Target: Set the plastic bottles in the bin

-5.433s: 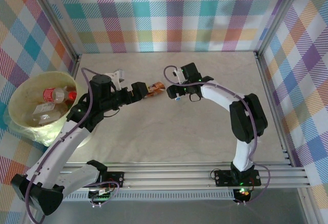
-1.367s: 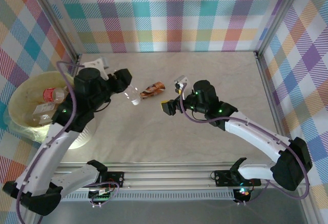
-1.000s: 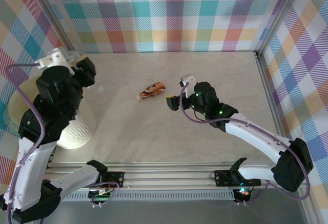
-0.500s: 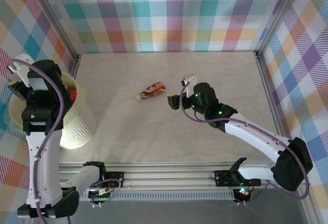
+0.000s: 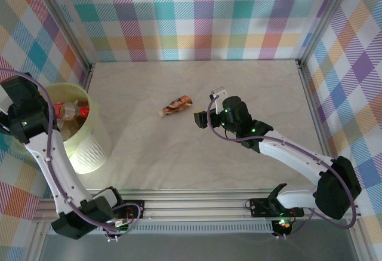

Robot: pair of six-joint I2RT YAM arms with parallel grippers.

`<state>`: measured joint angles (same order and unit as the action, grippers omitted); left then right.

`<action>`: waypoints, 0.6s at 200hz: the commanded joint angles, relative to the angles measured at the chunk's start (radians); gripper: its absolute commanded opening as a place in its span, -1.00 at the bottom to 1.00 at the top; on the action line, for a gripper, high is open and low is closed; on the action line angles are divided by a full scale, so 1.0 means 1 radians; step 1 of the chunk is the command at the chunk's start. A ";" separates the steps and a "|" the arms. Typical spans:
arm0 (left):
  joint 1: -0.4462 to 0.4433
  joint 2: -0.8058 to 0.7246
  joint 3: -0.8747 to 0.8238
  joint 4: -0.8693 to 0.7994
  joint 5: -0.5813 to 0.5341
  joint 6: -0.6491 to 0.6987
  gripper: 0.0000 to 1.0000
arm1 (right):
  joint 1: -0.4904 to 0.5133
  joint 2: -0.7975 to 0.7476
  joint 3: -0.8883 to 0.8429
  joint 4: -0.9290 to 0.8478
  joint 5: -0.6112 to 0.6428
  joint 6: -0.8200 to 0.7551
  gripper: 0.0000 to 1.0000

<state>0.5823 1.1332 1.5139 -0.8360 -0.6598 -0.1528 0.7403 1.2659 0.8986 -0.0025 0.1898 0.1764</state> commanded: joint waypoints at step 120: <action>0.067 0.092 0.126 -0.237 0.268 -0.140 0.89 | -0.001 0.055 0.039 -0.036 -0.005 0.047 0.99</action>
<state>0.6384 1.2354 1.5898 -1.0348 -0.4313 -0.2844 0.7403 1.3014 0.8997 -0.0257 0.1902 0.2016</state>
